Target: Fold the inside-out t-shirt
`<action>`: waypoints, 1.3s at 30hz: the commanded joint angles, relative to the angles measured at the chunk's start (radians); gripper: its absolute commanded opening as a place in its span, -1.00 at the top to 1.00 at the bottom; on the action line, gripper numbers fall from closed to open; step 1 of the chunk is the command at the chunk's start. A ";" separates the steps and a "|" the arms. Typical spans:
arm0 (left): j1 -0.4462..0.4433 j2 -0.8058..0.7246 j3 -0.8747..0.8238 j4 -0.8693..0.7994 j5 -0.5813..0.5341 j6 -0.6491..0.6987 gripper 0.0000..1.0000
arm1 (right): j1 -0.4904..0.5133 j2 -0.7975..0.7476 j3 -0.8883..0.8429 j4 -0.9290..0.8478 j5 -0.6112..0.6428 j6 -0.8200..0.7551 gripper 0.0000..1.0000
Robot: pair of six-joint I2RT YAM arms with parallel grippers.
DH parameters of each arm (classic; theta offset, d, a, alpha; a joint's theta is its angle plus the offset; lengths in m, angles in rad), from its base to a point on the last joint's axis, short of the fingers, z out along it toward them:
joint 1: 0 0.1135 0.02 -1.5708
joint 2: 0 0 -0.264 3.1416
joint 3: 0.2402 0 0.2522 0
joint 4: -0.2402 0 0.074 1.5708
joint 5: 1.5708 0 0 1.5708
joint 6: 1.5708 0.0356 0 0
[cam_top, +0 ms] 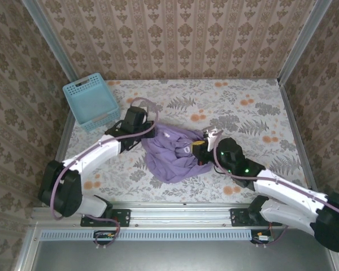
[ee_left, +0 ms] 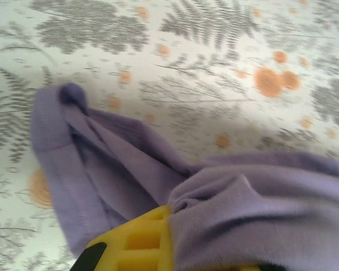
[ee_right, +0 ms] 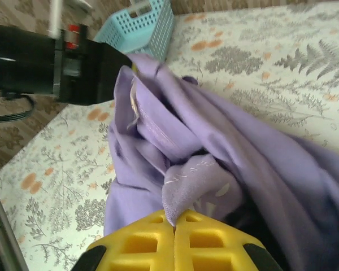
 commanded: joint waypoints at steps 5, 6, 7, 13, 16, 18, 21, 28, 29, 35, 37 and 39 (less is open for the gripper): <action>0.049 0.206 0.127 -0.203 -0.070 -0.046 1.00 | 0.001 -0.042 -0.089 -0.053 0.045 0.045 1.00; 0.047 0.224 0.144 -0.218 -0.058 -0.038 1.00 | 0.000 -0.027 -0.104 -0.050 0.045 0.061 1.00; 0.042 0.233 0.158 -0.229 -0.047 -0.031 1.00 | 0.000 -0.018 -0.114 -0.045 0.043 0.072 1.00; -0.073 0.108 0.149 -0.302 -0.108 -0.006 0.04 | 0.001 -0.018 -0.136 -0.028 0.043 0.103 1.00; -0.144 -0.015 0.096 -0.313 -0.122 -0.058 -0.15 | 0.002 -0.013 -0.128 -0.024 0.039 0.100 1.00; -0.195 -0.083 0.056 -0.299 -0.121 -0.113 -0.21 | 0.001 0.010 -0.129 -0.012 0.033 0.097 1.00; -0.243 -0.126 0.019 -0.265 -0.100 -0.175 -0.31 | 0.004 0.049 -0.134 0.021 0.024 0.102 1.00; -0.263 -0.045 0.026 -0.273 -0.094 -0.291 -0.21 | 0.011 0.096 -0.119 0.043 0.023 0.100 1.00; -0.266 -0.035 0.019 -0.255 -0.078 -0.299 -0.20 | 0.013 0.096 -0.118 0.043 0.025 0.101 1.00; -0.289 0.013 0.006 -0.214 -0.042 -0.317 0.15 | 0.019 0.115 -0.114 0.036 0.028 0.092 1.00; -0.290 0.011 -0.007 -0.206 -0.040 -0.317 0.36 | 0.018 0.127 -0.101 0.010 0.024 0.088 1.00; -0.290 0.001 -0.020 -0.216 -0.057 -0.315 0.59 | 0.019 0.145 -0.068 -0.047 0.021 0.077 1.00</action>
